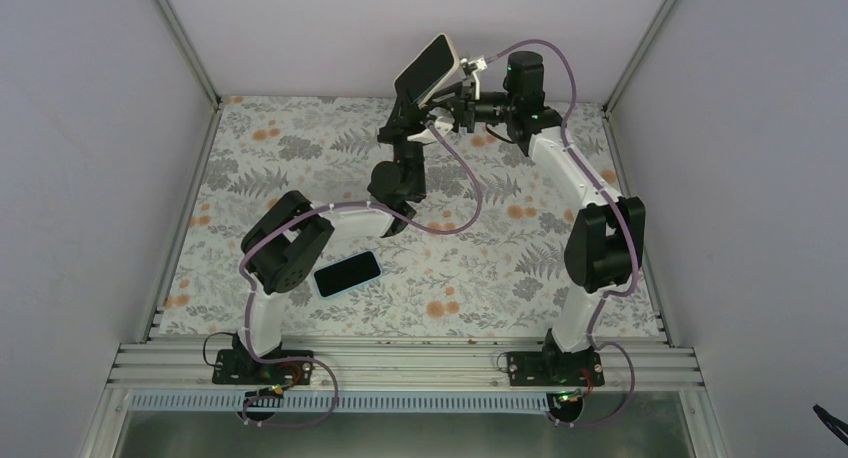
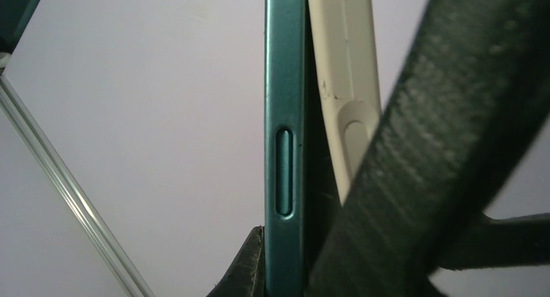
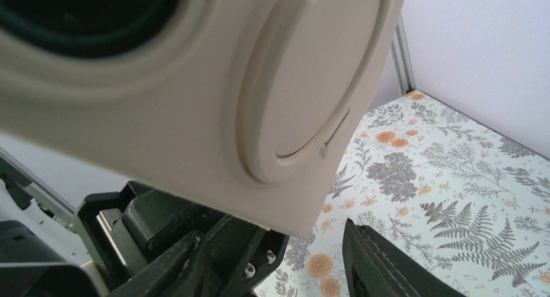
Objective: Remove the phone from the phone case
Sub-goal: Remove the phone case from the phone.
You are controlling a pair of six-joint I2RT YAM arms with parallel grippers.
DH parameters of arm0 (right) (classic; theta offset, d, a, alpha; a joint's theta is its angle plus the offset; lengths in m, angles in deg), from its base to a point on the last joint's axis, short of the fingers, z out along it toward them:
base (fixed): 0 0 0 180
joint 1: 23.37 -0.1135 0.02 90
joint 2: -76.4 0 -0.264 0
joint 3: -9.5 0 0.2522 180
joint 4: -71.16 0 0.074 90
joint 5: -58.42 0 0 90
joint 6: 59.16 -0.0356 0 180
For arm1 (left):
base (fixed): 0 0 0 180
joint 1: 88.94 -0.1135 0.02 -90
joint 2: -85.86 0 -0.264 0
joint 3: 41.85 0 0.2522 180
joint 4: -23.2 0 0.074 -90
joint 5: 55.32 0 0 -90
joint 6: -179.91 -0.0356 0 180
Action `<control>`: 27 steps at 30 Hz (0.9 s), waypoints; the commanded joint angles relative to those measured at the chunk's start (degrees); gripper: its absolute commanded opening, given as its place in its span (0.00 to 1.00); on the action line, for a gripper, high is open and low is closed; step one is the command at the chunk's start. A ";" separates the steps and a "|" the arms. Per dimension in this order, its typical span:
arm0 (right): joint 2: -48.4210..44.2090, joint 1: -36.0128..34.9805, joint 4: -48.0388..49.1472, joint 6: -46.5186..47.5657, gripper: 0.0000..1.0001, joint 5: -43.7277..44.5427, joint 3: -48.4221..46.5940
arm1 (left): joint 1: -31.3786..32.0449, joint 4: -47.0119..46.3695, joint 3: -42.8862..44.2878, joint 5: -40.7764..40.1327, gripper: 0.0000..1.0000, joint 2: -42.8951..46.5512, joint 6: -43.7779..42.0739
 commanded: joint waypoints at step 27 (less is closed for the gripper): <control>0.80 0.76 10.22 -7.11 0.48 14.43 -0.34 | 3.55 -1.21 -2.39 1.16 0.02 6.79 1.63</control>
